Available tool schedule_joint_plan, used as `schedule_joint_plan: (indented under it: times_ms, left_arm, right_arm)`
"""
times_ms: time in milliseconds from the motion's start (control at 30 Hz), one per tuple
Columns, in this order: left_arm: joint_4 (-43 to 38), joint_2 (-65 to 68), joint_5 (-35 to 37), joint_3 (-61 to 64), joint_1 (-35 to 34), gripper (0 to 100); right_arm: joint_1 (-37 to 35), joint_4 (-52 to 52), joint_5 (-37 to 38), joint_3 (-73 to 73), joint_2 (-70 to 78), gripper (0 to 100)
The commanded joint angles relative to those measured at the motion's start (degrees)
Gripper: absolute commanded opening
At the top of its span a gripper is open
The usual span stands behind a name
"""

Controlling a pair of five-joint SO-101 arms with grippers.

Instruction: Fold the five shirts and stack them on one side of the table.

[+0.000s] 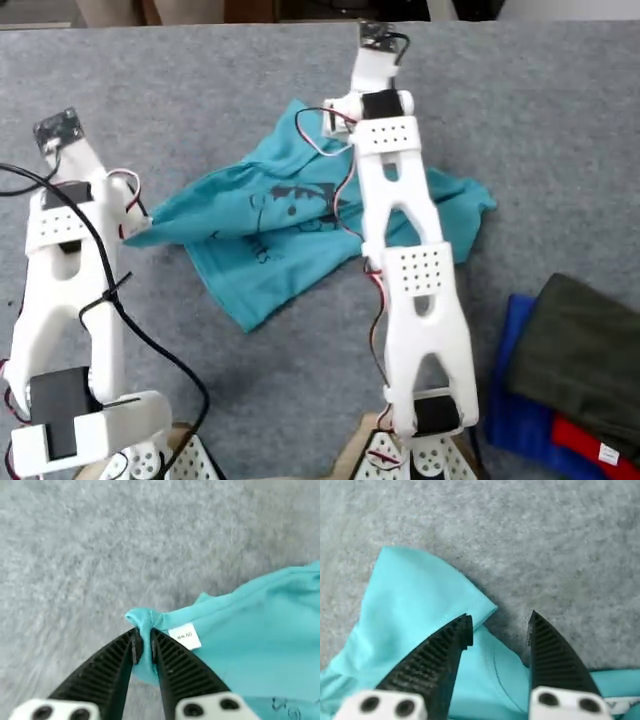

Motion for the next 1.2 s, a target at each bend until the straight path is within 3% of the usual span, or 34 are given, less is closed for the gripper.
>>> schedule_joint_plan:
  times_ms: [0, 433, 1167]
  left_arm:
    - [-2.9, 0.1, 1.2, 0.8, -1.3, 2]
    - [-7.6, 9.1, 1.2, 0.7, -2.5, 2]
    - [-9.8, 11.5, 1.2, 0.8, -2.4, 2]
  right_arm:
    - [0.7, 0.0, -2.5, -3.3, -0.6, 18.4]
    - [-1.7, -4.9, -4.6, -4.5, 4.5, 18.1]
    - [-5.2, -9.4, -6.9, -4.1, 4.4, 17.3]
